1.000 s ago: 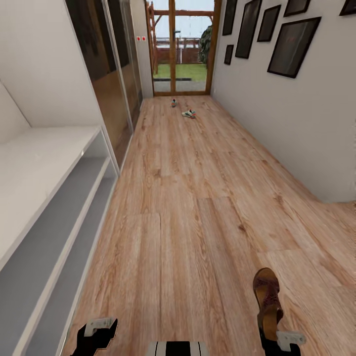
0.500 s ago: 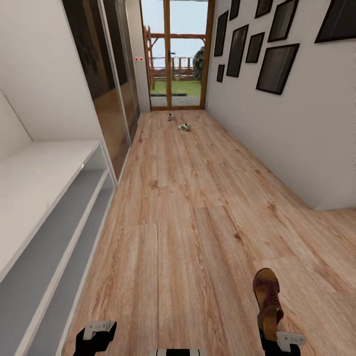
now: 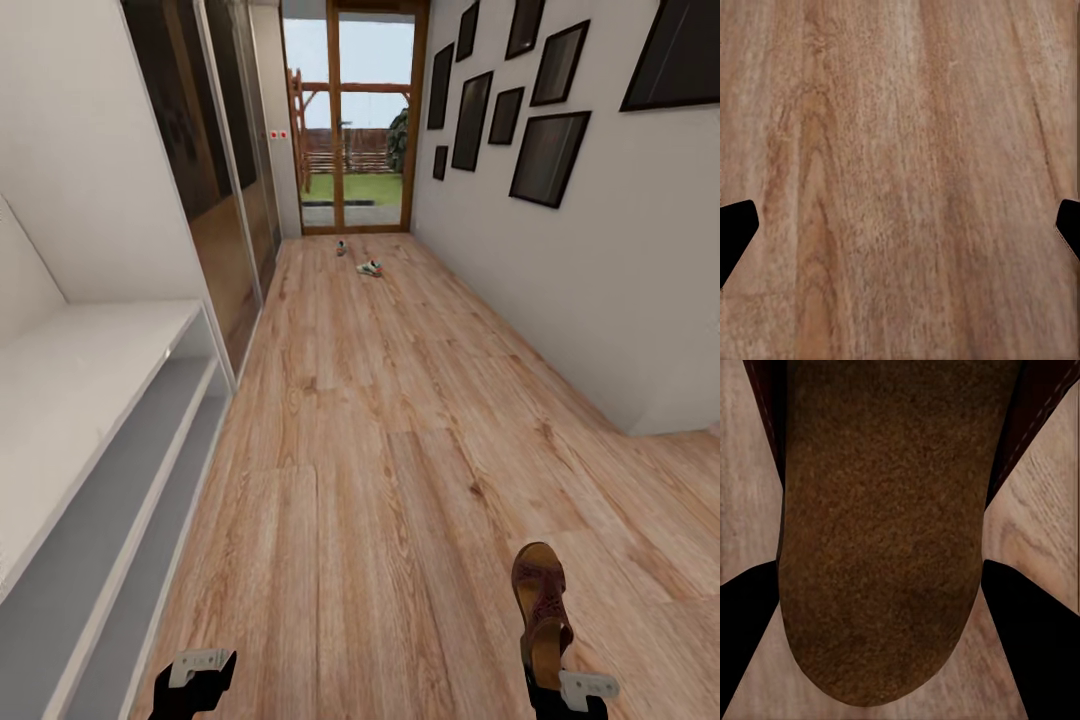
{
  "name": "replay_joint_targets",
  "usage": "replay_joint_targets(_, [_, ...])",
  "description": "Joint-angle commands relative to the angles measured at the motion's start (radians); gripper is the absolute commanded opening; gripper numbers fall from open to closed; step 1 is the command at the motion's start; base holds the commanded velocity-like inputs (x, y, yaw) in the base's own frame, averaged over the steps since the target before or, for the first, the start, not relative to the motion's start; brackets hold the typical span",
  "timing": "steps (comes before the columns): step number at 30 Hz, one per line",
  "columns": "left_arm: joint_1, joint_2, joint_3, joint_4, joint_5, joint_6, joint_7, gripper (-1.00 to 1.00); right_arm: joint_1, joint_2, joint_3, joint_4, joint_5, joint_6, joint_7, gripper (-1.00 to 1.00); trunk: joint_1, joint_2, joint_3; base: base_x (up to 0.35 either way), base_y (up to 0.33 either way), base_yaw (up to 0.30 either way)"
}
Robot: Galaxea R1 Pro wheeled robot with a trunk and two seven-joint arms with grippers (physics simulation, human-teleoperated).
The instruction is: Pick up the two gym shoes and the two sandals from the corridor floor and place them onto the hallstand (shoe rack) in the corridor, making sure they are on the rack and not on the floor. Arrange them so the two gym shoes are next to each other and the two sandals are next to each other.
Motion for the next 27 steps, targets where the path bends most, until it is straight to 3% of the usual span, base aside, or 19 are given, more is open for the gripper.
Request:
replay_joint_targets(1, [-0.001,-0.001,0.008,0.001,-0.001,-0.002,-0.010,1.00,0.000,0.000,-0.002,0.001,0.000,-0.003,0.000,-1.00,-0.004,0.007,0.004,0.000,0.000,-0.003])
replay_joint_targets(27, [0.000,-0.001,0.008,0.002,-0.001,-0.002,-0.010,1.00,0.000,0.008,-0.003,0.001,0.000,-0.003,-0.004,-1.00,-0.104,0.189,0.098,0.000,0.000,-0.019])
